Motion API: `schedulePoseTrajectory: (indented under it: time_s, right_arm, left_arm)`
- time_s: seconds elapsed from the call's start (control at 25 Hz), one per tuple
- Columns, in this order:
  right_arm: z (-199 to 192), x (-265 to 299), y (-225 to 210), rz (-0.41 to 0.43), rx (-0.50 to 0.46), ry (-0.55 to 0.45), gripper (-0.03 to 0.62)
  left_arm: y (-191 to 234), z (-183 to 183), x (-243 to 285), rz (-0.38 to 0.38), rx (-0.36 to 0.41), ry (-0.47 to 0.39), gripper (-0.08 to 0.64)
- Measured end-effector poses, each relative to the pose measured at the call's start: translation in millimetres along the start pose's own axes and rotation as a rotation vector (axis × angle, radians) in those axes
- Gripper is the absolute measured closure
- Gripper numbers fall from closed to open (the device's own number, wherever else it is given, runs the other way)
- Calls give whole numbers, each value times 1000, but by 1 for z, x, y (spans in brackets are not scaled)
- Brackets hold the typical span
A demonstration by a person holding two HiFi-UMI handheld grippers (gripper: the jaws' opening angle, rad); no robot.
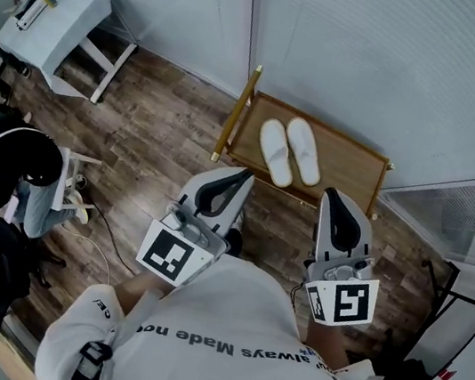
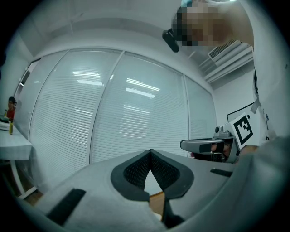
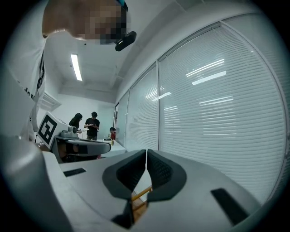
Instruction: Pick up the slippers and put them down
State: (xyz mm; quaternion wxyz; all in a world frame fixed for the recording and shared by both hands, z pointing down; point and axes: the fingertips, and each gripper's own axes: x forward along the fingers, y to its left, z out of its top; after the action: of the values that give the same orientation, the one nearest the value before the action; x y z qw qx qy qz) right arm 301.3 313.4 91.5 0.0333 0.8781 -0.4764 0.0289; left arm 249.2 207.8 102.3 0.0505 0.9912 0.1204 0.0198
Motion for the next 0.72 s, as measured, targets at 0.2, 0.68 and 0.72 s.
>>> schedulePoseTrajectory:
  time_s: [0.2, 0.68, 0.72]
  right_arm:
    - [1, 37, -7, 2, -4, 1, 575]
    - [-3, 68, -53, 30, 17, 27, 575]
    - [-4, 70, -55, 35, 15, 29, 575]
  left_arm:
    - [29, 3, 20, -3, -14, 2, 549]
    - [43, 0, 72, 19, -29, 21, 549]
    - [45, -1, 74, 23, -28, 13, 549]
